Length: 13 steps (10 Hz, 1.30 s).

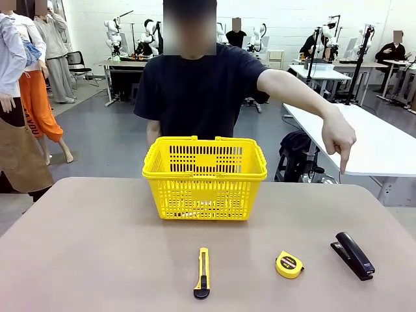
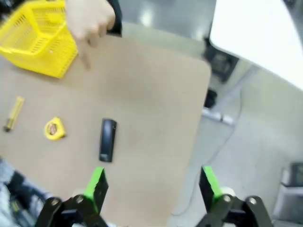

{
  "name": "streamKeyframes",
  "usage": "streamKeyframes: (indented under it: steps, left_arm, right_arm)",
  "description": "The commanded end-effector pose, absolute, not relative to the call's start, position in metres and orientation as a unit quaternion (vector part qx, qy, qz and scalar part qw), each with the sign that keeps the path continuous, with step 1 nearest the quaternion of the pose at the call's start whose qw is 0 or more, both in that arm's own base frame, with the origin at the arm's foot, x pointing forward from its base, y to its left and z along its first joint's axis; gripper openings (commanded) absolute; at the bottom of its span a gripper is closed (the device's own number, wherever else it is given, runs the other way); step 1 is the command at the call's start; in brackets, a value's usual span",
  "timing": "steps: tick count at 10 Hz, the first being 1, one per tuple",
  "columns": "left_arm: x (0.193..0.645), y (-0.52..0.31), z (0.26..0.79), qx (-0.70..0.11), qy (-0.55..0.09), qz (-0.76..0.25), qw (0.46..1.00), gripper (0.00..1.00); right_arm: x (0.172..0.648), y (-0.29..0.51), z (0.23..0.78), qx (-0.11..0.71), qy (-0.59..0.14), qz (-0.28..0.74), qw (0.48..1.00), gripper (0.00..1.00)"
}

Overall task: Place the items the person wants into the basket.
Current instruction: Pick up the item the person points to and place it in the Market Basket.

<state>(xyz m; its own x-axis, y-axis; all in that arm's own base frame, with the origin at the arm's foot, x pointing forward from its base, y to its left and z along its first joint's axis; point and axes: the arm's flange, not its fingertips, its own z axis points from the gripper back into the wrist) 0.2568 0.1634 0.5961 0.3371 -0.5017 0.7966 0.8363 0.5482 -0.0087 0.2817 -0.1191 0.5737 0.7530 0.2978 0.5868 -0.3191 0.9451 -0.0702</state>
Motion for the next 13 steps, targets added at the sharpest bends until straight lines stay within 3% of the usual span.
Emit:
streamKeyframes:
  steps: [1,5,13]
  left_arm:
    - [0.258,0.164,0.596,-0.214,-0.388,-0.423,0.791,1.0]
    - [0.258,0.164,0.596,-0.214,-0.388,-0.423,0.791,1.0]
    - [0.258,0.164,0.596,-0.214,-0.388,-0.423,0.791,1.0]
  right_arm:
    - [0.297,-0.084,0.531,0.007,-0.225,0.161,0.961,1.0]
    - [0.343,-0.051,0.486,0.031,-0.128,0.199,0.971,1.0]
    - [0.373,-0.017,0.423,0.075,-0.068,0.252,0.962,1.0]
